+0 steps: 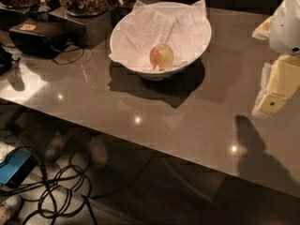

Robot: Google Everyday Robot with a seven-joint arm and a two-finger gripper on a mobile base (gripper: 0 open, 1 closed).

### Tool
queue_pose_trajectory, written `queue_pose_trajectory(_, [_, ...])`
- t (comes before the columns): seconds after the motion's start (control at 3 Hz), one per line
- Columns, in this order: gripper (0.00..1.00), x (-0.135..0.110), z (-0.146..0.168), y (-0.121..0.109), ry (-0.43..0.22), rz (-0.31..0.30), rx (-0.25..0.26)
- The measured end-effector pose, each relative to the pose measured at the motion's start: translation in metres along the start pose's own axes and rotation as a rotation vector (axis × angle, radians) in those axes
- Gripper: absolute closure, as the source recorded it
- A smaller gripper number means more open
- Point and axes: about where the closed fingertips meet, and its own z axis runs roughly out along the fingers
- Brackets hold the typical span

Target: Pick apple from white bowl

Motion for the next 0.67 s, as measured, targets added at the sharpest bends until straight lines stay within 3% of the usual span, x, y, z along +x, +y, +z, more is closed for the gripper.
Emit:
queue_pose_trajectory(0.33, [0.00,-0.014,0.002,-0.014,0.020,0.031,-0.010])
queue_pose_trajectory(0.67, [0.00,-0.029,0.003,-0.040,0.078,0.009,0.010])
